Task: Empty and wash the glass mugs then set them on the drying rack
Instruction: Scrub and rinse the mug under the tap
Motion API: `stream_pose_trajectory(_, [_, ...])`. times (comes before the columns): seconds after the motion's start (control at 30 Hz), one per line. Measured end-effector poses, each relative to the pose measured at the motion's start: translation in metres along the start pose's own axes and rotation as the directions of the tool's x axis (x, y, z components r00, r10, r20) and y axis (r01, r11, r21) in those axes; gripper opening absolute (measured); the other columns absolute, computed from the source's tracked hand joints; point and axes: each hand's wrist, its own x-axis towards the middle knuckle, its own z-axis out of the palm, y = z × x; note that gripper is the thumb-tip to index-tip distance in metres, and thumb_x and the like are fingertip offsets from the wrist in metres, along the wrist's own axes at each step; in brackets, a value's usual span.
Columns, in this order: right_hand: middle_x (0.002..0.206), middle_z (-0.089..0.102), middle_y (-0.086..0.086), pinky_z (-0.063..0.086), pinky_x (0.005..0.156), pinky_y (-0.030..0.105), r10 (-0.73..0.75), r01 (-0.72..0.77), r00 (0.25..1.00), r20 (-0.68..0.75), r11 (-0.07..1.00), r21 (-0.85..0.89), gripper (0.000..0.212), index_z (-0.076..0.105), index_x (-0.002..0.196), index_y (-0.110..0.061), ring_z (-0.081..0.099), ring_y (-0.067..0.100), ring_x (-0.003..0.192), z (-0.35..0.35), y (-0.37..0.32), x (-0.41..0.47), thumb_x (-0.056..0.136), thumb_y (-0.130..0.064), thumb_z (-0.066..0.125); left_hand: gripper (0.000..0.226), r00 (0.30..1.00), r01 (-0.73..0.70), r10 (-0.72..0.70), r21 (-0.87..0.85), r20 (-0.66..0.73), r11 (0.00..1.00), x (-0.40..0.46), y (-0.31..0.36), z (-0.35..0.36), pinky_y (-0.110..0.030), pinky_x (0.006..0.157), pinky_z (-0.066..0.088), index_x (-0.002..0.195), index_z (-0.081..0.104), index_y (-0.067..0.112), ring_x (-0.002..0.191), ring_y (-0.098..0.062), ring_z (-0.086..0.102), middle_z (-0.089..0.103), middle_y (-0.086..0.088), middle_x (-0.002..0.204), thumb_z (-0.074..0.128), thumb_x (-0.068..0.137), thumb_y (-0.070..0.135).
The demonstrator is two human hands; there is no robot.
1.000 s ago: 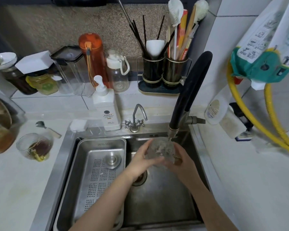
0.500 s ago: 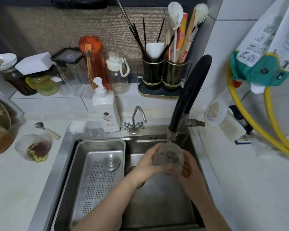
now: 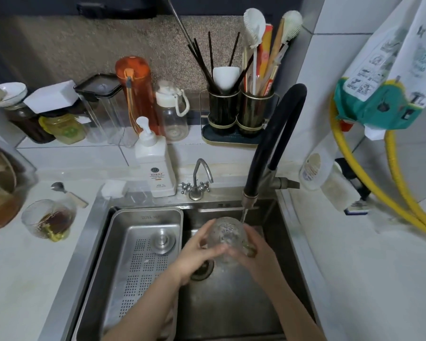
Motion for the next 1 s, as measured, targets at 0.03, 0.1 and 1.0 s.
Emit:
stream_pose_trajectory(0.03, [0.108,0.064,-0.024,0.047,0.074,0.003,0.014,-0.014,1.0,0.009,0.999,0.033,0.05,0.052,0.12,-0.044,0.06,-0.013,0.097,-0.003,-0.002,0.003,0.078,-0.032,0.075,0.083,1.0,0.01,-0.009,0.009,-0.026,1.0,0.004,0.003,0.001,-0.038,0.107,0.041,0.13,0.044,0.046,0.125,-0.013,0.049,0.05,0.008,0.136,0.084,0.057,0.049])
stream_pose_trajectory(0.1, [0.103,0.068,-0.016,0.052,0.08,0.016,0.06,-0.057,0.998,-0.033,0.995,0.081,0.048,0.056,0.119,-0.04,0.065,-0.002,0.094,-0.009,0.006,0.007,0.074,-0.043,0.075,0.08,0.999,-0.019,0.022,0.051,-0.048,0.999,0.011,0.012,0.012,-0.033,0.108,0.036,0.129,0.048,0.044,0.127,-0.011,0.043,0.045,0.009,0.137,0.082,0.058,0.054])
stream_pose_trajectory(1.0, [0.072,0.064,0.004,0.044,0.101,0.048,0.421,-0.232,0.901,0.104,0.265,0.936,0.028,0.054,0.122,-0.015,0.066,0.017,0.067,0.001,0.022,0.001,0.098,-0.026,0.045,0.102,0.964,-0.183,0.229,0.288,-0.134,0.94,0.025,0.026,0.065,-0.026,0.105,0.039,0.138,0.034,0.033,0.126,-0.009,0.037,0.037,0.004,0.131,0.085,0.052,0.048])
